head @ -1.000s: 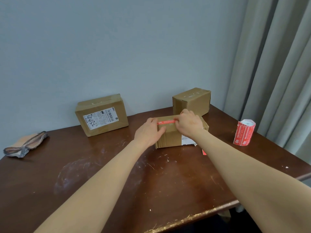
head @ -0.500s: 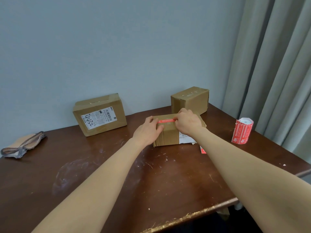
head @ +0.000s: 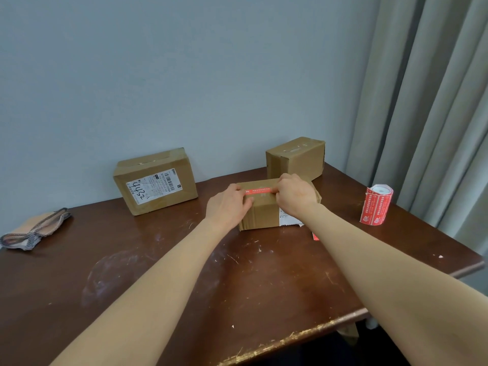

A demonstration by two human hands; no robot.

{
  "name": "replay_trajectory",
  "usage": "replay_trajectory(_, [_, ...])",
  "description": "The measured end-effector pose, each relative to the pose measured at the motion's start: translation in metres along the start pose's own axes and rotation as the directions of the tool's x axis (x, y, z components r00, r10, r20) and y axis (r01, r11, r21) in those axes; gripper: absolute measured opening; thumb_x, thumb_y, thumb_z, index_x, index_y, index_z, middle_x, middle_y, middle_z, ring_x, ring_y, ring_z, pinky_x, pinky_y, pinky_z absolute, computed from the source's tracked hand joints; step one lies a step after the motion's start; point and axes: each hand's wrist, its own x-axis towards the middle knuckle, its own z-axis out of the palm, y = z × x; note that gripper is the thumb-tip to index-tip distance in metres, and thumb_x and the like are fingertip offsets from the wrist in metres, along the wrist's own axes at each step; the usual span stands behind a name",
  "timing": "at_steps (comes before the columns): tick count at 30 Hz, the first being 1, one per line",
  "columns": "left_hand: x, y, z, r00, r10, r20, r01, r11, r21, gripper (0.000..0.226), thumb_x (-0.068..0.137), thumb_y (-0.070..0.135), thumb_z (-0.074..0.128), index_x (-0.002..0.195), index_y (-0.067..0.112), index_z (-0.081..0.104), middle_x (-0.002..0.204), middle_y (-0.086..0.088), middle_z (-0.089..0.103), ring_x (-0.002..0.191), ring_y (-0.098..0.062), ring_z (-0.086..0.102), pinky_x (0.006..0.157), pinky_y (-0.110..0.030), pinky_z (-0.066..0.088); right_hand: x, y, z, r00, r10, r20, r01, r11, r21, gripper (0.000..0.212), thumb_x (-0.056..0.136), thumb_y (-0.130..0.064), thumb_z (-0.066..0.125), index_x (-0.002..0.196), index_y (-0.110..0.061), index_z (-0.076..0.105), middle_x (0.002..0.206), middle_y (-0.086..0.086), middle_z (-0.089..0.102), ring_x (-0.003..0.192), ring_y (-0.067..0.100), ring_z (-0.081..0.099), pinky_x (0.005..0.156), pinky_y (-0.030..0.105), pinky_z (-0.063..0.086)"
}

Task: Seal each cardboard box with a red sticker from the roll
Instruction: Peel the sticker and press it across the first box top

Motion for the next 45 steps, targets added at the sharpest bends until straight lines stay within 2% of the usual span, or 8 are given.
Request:
replay_trajectory(6, [0.001,0.001,-0.001,0.997,0.018,-0.078,-0.016,0.999,0.030,0.039,0.100,0.041,0.035,0.128,0.025,0.057,0.137,0.002,0.050,0.112,-0.018,0.055,0.078,-0.032,0.050,0.002,-0.004,-0.008,0.999,-0.013,-0.034,0.013,1.000,-0.016,0.036,0.096,-0.014,0.039,0.115,-0.022,0.068,0.115,0.004,0.057,0.108,0.025,0.050,0.073,0.034,0.040])
replay_trajectory(10, [-0.001,0.002,0.002,0.997,0.020,-0.069,-0.022,1.000,-0.016,0.038,0.101,0.034,0.032,0.132,0.037,0.053,0.136,0.005,0.050,0.116,-0.019,0.048,0.078,-0.032,0.046,-0.002,-0.006,-0.004,1.000,-0.028,0.004,0.028,1.000,-0.006,0.036,0.099,-0.019,0.038,0.122,-0.025,0.066,0.120,0.004,0.053,0.113,0.025,0.046,0.077,0.034,0.038])
replay_trajectory(17, [0.005,0.006,0.000,0.995,0.056,-0.086,-0.055,0.998,0.018,0.041,0.098,0.028,0.036,0.136,0.032,0.049,0.140,0.001,0.046,0.122,-0.021,0.044,0.085,-0.032,0.043,0.001,-0.009,-0.005,0.999,-0.051,0.004,0.051,0.998,0.029,0.038,0.100,-0.025,0.038,0.129,-0.037,0.058,0.120,0.004,0.052,0.113,0.026,0.046,0.082,0.035,0.038])
replay_trajectory(24, [0.008,0.007,0.004,1.000,-0.003,0.008,0.004,1.000,-0.020,0.041,0.100,0.031,0.031,0.137,0.030,0.048,0.139,-0.004,0.045,0.125,-0.024,0.039,0.093,-0.037,0.042,0.004,-0.014,-0.002,0.998,-0.036,0.045,0.035,0.999,0.034,0.040,0.100,-0.025,0.034,0.129,-0.038,0.058,0.123,0.006,0.049,0.118,0.027,0.042,0.096,0.040,0.035])
replay_trajectory(28, [0.010,0.007,0.001,0.999,-0.037,0.021,0.038,0.998,-0.055,0.045,0.097,0.033,0.035,0.141,0.026,0.041,0.141,-0.006,0.041,0.127,-0.025,0.037,0.096,-0.039,0.041,0.006,-0.015,-0.001,0.999,-0.037,0.030,0.037,0.999,-0.005,0.040,0.101,-0.030,0.033,0.135,-0.041,0.050,0.120,0.008,0.049,0.117,0.027,0.042,0.095,0.040,0.035])
replay_trajectory(33, [0.009,0.004,0.002,0.996,-0.046,0.080,0.049,0.998,-0.039,0.043,0.098,0.036,0.030,0.138,0.031,0.046,0.144,-0.004,0.039,0.130,-0.026,0.033,0.097,-0.040,0.039,0.007,-0.017,0.001,0.998,-0.008,0.055,0.009,1.000,-0.018,0.040,0.100,-0.032,0.032,0.132,-0.038,0.056,0.122,0.008,0.048,0.118,0.027,0.041,0.096,0.040,0.035])
replay_trajectory(38, [0.005,-0.001,0.001,0.997,-0.069,0.028,0.069,0.997,-0.023,0.047,0.097,0.043,0.034,0.135,0.022,0.050,0.141,-0.003,0.043,0.126,-0.023,0.040,0.091,-0.038,0.045,0.008,-0.009,-0.001,0.999,0.048,0.007,-0.048,0.998,-0.035,0.036,0.097,-0.025,0.037,0.118,-0.022,0.066,0.115,0.007,0.049,0.111,0.027,0.044,0.084,0.036,0.038])
replay_trajectory(45, [0.001,-0.002,-0.002,0.998,-0.015,-0.058,0.015,1.000,-0.001,0.041,0.097,0.042,0.038,0.127,0.022,0.059,0.133,-0.001,0.051,0.115,-0.020,0.049,0.079,-0.033,0.047,0.003,-0.006,-0.010,0.999,0.020,-0.028,-0.020,1.000,0.005,0.033,0.095,-0.021,0.042,0.109,-0.026,0.072,0.109,0.003,0.056,0.104,0.025,0.052,0.071,0.033,0.041])
